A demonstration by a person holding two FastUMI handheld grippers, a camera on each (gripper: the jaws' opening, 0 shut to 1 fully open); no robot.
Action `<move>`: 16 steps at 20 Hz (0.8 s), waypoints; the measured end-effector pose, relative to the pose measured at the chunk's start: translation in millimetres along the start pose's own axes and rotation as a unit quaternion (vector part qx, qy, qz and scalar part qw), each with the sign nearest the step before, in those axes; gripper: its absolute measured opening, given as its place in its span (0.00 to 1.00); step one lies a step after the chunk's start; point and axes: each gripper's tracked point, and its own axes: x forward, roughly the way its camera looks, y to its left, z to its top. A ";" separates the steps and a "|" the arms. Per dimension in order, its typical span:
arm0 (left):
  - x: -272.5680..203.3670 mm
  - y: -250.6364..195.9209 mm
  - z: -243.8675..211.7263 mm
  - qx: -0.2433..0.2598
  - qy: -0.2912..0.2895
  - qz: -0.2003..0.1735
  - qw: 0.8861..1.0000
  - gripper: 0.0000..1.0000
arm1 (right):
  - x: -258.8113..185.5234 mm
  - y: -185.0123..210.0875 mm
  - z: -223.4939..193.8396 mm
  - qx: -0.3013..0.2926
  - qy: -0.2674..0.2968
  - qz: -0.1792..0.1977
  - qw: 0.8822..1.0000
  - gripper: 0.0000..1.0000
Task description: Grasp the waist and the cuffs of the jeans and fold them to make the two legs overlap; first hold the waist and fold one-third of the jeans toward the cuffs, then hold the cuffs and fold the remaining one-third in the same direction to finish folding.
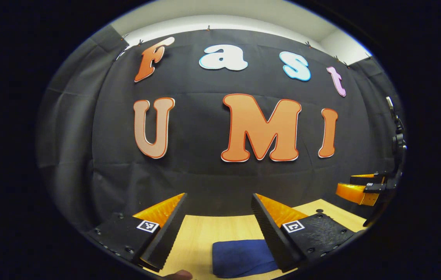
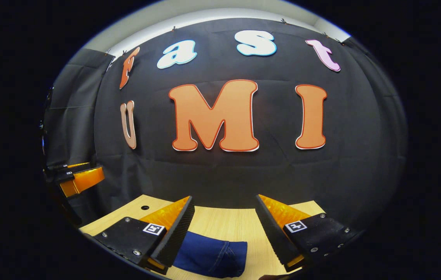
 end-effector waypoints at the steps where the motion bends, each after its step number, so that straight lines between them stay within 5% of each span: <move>1: -1.1 4.3 -1.9 0.005 -0.004 0.005 1.000 0.99 | 2.4 0.0 0.9 0.001 -0.004 0.000 1.000 0.96; 16: -13.4 6.7 -19.3 0.005 -0.005 0.006 1.000 0.98 | -1.3 25.4 -10.2 -0.007 -0.009 0.009 1.000 0.96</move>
